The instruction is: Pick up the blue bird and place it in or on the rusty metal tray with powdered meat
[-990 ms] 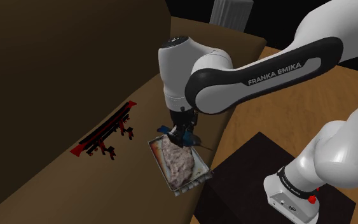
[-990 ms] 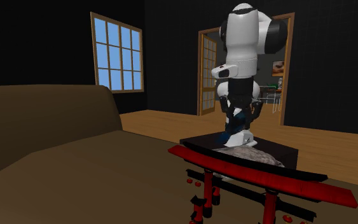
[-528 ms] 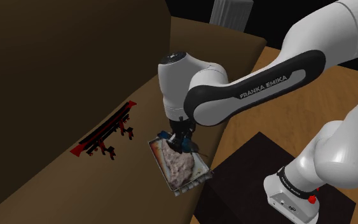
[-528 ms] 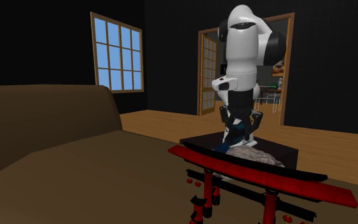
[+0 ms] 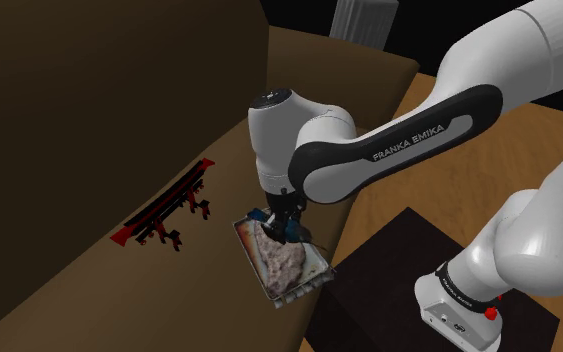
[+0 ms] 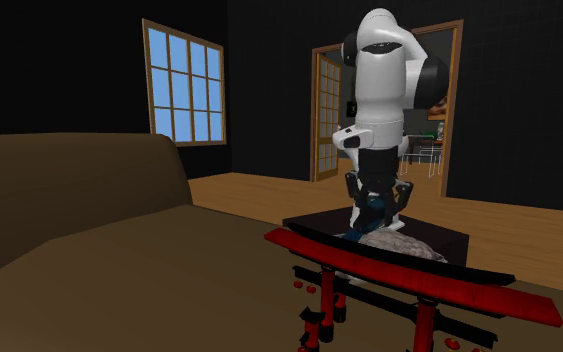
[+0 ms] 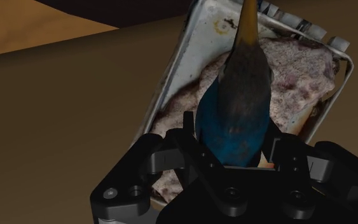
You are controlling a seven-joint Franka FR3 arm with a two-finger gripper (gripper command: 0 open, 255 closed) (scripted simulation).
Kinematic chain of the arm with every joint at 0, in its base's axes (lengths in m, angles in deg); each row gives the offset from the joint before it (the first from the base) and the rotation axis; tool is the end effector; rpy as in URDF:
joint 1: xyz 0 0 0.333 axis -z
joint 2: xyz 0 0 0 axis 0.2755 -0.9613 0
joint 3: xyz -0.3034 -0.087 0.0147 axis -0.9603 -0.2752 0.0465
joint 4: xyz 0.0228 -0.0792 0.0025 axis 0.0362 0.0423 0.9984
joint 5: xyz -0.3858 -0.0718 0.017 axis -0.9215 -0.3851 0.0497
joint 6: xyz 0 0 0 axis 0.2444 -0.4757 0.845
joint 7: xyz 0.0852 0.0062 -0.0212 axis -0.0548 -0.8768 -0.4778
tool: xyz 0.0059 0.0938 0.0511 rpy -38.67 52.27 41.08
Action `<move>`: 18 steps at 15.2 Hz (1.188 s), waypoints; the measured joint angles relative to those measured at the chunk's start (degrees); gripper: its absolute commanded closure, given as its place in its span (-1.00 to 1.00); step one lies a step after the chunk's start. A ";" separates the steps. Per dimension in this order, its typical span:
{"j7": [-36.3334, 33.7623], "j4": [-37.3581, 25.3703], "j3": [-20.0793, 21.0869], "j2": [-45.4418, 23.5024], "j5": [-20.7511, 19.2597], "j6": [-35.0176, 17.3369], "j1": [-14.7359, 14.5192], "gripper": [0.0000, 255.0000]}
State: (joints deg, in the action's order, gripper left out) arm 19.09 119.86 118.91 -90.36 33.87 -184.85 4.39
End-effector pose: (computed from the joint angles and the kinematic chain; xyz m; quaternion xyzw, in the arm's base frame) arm 0.3766 0.3417 0.3425 0.9871 0.1130 -0.1001 0.0535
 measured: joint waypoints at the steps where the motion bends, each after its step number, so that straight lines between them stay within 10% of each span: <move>1: 0.00 0.00 0.00 0.00 0.00 -0.01 0.00 -1.00; 18: 0.73 -5.73 -0.08 1.85 0.90 7.32 0.21 -1.00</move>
